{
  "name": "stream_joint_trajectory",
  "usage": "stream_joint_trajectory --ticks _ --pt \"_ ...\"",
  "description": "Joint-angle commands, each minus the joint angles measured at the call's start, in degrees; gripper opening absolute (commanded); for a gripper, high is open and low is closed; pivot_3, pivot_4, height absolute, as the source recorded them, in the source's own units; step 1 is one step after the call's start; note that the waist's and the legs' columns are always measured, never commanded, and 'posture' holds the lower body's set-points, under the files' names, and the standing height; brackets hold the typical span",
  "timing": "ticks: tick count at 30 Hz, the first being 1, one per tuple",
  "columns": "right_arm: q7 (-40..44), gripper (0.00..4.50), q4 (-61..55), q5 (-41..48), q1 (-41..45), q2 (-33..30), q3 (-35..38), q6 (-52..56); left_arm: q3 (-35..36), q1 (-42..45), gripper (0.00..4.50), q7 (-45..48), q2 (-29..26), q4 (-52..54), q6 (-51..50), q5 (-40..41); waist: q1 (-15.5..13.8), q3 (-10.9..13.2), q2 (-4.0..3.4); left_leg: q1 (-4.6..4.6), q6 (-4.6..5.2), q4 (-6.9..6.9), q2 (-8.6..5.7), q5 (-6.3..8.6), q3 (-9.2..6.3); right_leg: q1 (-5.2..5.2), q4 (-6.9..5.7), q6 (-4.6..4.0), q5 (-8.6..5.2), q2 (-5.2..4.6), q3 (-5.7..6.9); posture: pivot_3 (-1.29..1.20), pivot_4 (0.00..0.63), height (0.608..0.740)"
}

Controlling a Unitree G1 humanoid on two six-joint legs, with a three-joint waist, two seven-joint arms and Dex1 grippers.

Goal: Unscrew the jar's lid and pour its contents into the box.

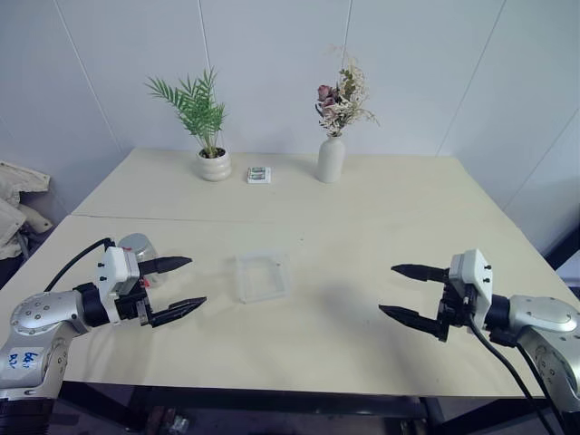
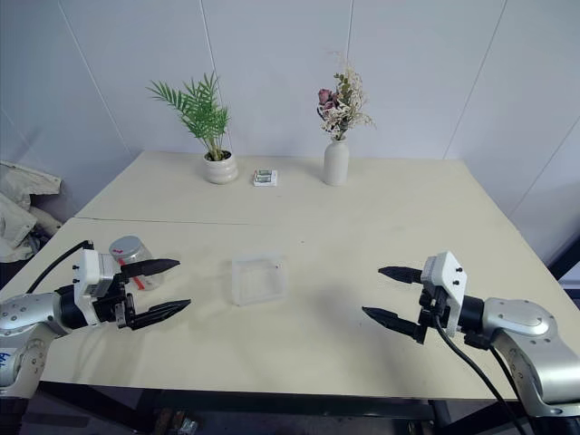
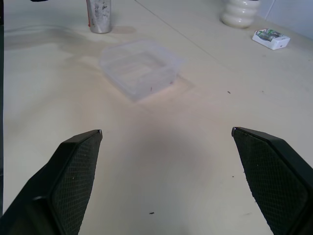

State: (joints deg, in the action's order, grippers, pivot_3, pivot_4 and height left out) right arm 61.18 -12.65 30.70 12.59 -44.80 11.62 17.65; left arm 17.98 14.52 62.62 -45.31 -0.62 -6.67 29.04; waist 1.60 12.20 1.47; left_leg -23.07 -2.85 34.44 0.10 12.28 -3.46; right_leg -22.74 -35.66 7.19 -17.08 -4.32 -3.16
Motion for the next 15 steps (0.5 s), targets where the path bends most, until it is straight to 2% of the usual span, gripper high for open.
stream_joint_trajectory --ticks 1,4,7,12,15 --pt "1.3 4.50 0.5 0.3 1.6 0.2 -0.7 -0.9 2.6 -2.1 4.47 -2.4 0.4 3.4 0.8 0.3 0.1 0.0 0.00 0.00 0.00 0.00 0.00 0.00 0.01 0.00 0.00 0.00 0.00 0.00 -0.01 0.00 0.150 0.740" --pt "2.2 4.50 1.7 0.2 2.7 1.0 -2.3 -1.4 3.8 -5.0 4.47 -4.9 1.3 5.1 1.4 -0.2 0.2 0.0 0.00 0.02 0.02 0.00 0.02 0.01 0.05 0.00 -0.01 0.01 0.00 0.01 -0.05 0.00 0.150 0.740" --pt "3.2 4.50 3.2 0.0 5.2 2.8 -4.9 -2.0 6.9 -11.7 4.47 -10.1 4.8 9.0 2.3 -0.8 0.3 0.0 -0.03 0.06 0.04 0.00 0.04 0.04 0.13 0.00 -0.01 0.02 0.01 0.00 -0.13 0.00 0.150 0.740" --pt "3.0 4.50 4.7 0.1 12.6 8.3 -9.3 -2.0 12.5 -21.8 4.47 -21.5 13.7 15.8 3.7 -1.7 0.2 0.0 -0.02 0.06 0.03 0.12 0.12 0.06 0.12 -0.01 -0.06 0.04 0.03 0.06 -0.15 0.00 0.150 0.740" --pt "1.9 4.50 4.8 0.2 16.7 11.9 -11.5 -1.3 15.9 -24.4 4.47 -28.8 18.9 16.9 4.3 -1.6 0.0 0.0 -0.02 0.06 0.00 0.25 0.14 0.08 0.12 0.00 -0.11 0.00 0.04 0.08 -0.15 0.00 0.150 0.740"
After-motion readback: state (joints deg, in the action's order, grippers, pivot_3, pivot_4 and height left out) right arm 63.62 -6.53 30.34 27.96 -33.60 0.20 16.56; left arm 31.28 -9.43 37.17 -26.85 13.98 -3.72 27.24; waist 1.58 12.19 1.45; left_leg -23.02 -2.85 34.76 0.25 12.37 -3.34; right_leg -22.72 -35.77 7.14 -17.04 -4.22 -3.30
